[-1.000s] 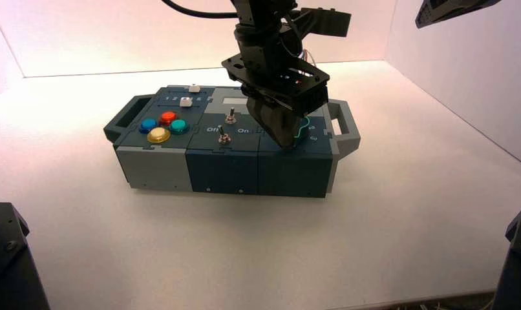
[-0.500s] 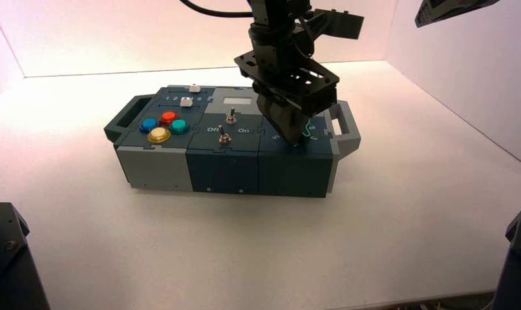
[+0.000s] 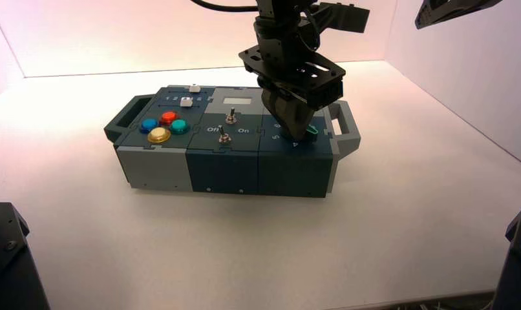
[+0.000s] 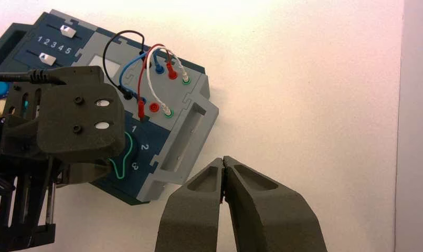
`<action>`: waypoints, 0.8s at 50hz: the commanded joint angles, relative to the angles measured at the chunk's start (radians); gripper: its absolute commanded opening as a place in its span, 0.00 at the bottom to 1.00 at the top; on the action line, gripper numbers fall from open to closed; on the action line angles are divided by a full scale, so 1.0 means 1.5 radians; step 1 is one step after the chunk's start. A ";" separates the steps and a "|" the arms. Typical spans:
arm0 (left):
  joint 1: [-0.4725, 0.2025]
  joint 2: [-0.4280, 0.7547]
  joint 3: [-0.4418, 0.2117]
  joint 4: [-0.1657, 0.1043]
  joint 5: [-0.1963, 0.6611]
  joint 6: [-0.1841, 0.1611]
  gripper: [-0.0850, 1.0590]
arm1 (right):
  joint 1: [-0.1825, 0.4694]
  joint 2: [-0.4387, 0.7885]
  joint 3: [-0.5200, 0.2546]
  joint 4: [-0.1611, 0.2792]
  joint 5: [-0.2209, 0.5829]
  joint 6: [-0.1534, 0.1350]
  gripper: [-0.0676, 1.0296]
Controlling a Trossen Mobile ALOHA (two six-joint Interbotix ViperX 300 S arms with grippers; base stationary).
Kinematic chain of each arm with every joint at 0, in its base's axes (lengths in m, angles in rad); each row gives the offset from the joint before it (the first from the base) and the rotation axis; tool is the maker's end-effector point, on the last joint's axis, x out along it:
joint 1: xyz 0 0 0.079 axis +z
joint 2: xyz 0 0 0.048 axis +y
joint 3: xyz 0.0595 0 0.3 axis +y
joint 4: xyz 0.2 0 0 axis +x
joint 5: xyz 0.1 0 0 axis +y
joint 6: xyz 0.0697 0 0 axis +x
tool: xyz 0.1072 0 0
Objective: Turn the knob to position 3.
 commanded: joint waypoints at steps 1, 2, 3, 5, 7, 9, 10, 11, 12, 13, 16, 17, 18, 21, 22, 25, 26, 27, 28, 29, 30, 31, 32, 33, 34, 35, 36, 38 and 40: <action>0.004 -0.012 -0.019 0.001 -0.003 0.001 0.05 | 0.001 0.003 -0.008 -0.001 -0.007 -0.001 0.04; 0.003 -0.013 -0.020 0.001 -0.003 0.001 0.05 | 0.002 0.004 -0.008 -0.001 -0.007 -0.001 0.04; 0.003 -0.013 -0.020 0.001 -0.003 0.001 0.05 | 0.002 0.004 -0.008 -0.001 -0.006 -0.001 0.04; 0.003 -0.012 -0.022 0.000 -0.002 0.001 0.05 | 0.002 0.005 -0.008 -0.001 -0.006 -0.001 0.04; 0.003 -0.012 -0.025 0.000 0.000 0.000 0.05 | 0.002 0.006 -0.008 -0.001 -0.006 -0.001 0.04; 0.003 -0.012 -0.027 0.000 0.001 0.001 0.05 | 0.002 0.006 -0.008 -0.001 -0.006 -0.001 0.04; 0.003 -0.012 -0.028 -0.001 0.002 0.001 0.05 | 0.002 0.006 -0.008 -0.001 -0.006 -0.001 0.04; 0.003 -0.012 -0.029 0.000 0.002 0.001 0.05 | 0.002 0.006 -0.008 -0.001 -0.006 -0.001 0.04; 0.003 -0.012 -0.029 0.000 0.002 0.001 0.05 | 0.002 0.006 -0.008 -0.001 -0.006 -0.001 0.04; 0.004 -0.012 -0.031 0.000 0.002 0.000 0.05 | 0.002 0.006 -0.008 -0.001 -0.007 -0.001 0.04; 0.004 -0.011 -0.036 -0.001 0.006 0.000 0.05 | 0.002 0.005 -0.008 -0.001 -0.007 -0.001 0.04; 0.003 -0.010 -0.036 -0.001 0.007 0.000 0.05 | 0.001 0.006 -0.008 -0.001 -0.006 -0.001 0.04; 0.003 -0.010 -0.036 -0.001 0.007 0.000 0.05 | 0.001 0.006 -0.008 -0.001 -0.006 -0.001 0.04; 0.003 -0.010 -0.036 -0.002 0.007 0.000 0.05 | 0.001 0.006 -0.008 -0.002 -0.006 -0.001 0.04; 0.003 -0.011 -0.036 -0.002 0.007 0.001 0.05 | 0.001 0.006 -0.008 -0.002 -0.007 -0.001 0.04; 0.004 -0.012 -0.034 -0.003 0.007 0.000 0.05 | 0.001 0.006 -0.008 -0.001 -0.006 -0.001 0.04; 0.003 -0.012 -0.035 -0.002 0.007 0.000 0.05 | 0.002 0.006 -0.008 -0.002 -0.006 -0.001 0.04; 0.003 -0.012 -0.034 -0.003 0.007 0.001 0.05 | 0.001 0.006 -0.008 -0.002 -0.006 -0.001 0.04; 0.003 -0.012 -0.033 -0.003 0.008 0.000 0.05 | 0.001 0.006 -0.008 -0.002 -0.006 -0.001 0.04; 0.003 -0.012 -0.033 -0.003 0.008 0.001 0.05 | 0.002 0.006 -0.008 -0.002 -0.007 -0.001 0.04; 0.003 -0.012 -0.033 -0.003 0.008 0.001 0.05 | 0.002 0.006 -0.008 -0.002 -0.007 -0.001 0.04; 0.002 -0.016 -0.031 -0.003 0.009 0.000 0.05 | 0.002 0.006 -0.008 -0.002 -0.006 -0.001 0.04; 0.002 -0.018 -0.029 -0.004 0.009 0.000 0.05 | 0.002 0.006 -0.008 -0.002 -0.007 -0.001 0.04; 0.001 -0.019 -0.028 -0.004 0.009 0.001 0.05 | 0.001 0.007 -0.008 -0.002 -0.006 -0.001 0.04; 0.001 -0.022 -0.025 -0.004 0.009 0.001 0.05 | 0.001 0.007 -0.008 -0.002 -0.007 -0.001 0.04; 0.001 -0.027 -0.022 -0.004 0.008 0.001 0.05 | 0.001 0.007 -0.008 -0.002 -0.006 -0.001 0.04; 0.000 -0.030 -0.019 -0.004 0.009 0.000 0.05 | 0.001 0.007 -0.008 -0.002 -0.006 -0.001 0.04; -0.001 -0.035 -0.015 -0.004 0.008 0.000 0.05 | 0.001 0.008 -0.008 -0.003 -0.006 -0.001 0.04; -0.002 -0.043 -0.007 -0.004 0.006 0.000 0.05 | 0.001 0.009 -0.008 -0.003 -0.006 -0.001 0.04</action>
